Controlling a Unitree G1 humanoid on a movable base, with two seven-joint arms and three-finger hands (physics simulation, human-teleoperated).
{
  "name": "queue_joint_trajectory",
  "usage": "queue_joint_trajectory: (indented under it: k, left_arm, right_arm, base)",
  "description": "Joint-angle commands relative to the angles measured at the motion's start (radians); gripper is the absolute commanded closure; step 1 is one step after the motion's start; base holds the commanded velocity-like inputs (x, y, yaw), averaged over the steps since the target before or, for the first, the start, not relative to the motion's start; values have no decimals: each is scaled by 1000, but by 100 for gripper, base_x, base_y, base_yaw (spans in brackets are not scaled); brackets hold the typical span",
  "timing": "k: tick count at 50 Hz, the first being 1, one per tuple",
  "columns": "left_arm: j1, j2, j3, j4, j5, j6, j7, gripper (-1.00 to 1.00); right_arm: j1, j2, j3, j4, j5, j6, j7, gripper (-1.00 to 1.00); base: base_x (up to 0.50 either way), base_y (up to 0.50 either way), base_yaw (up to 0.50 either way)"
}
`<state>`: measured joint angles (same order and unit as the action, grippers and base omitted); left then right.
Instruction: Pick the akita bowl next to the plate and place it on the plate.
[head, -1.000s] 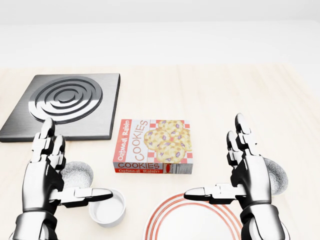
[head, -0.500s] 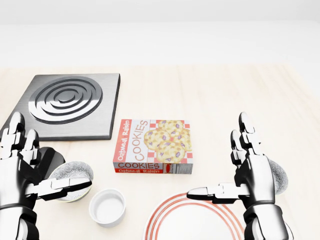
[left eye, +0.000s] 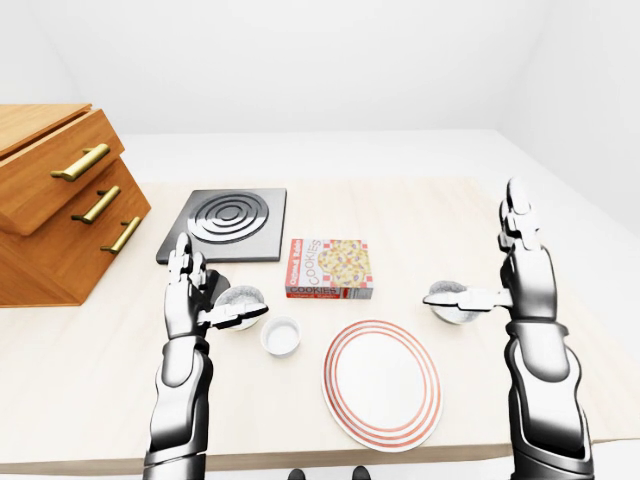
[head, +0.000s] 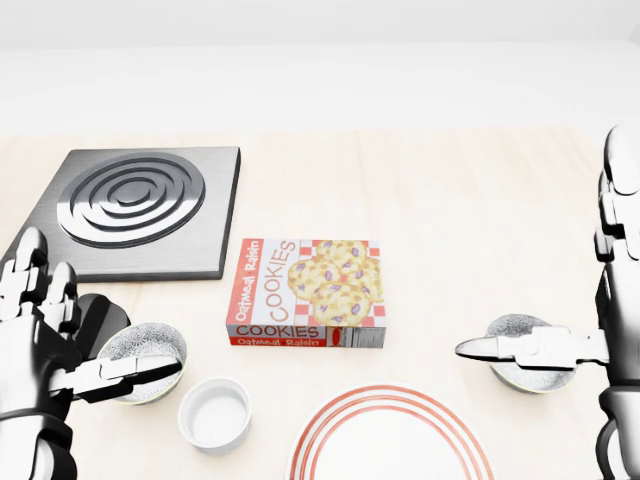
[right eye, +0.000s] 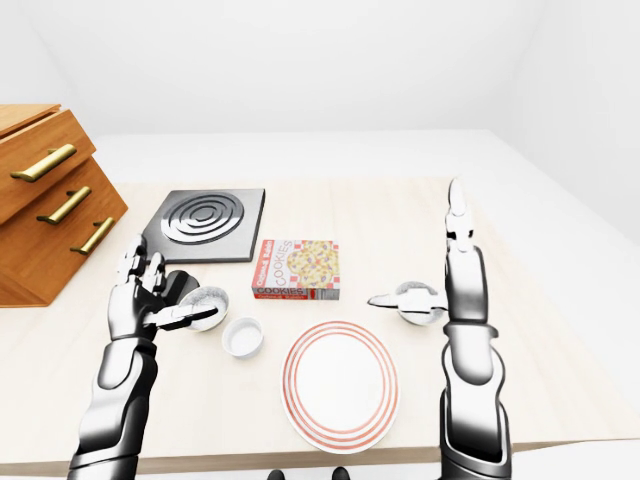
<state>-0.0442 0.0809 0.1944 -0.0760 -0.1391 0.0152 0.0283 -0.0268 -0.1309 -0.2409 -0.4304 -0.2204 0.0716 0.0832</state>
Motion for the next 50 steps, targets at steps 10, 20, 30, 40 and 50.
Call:
queue_joint_trajectory:
  k: [10,20,30,40,50]
  left_arm:
    - [-3,1,0,31,-10,-13,-3,-100]
    - [5,-1,-2,-2,-11,23,3,-100]
    - [4,0,0,11,-10,11,-1,-100]
    - [6,-2,-1,3,-10,16,1,-100]
    - [2,-1,1,20,-12,6,-1,-100]
  right_arm:
    - [97,-74,-168,168,-416,-159,-124,-100]
    - [196,-54,-144,356,-693,-159,-325,-100]
    - [194,-56,-150,353,-683,-159,-320,-100]
    - [192,-60,-128,396,-724,-159,-370,-100]
    - [168,-76,-79,455,-786,-159,-481,-100]
  base:
    - [0,0,0]
    - [0,0,0]
    - [0,0,0]
    - [0,0,0]
    - [0,0,0]
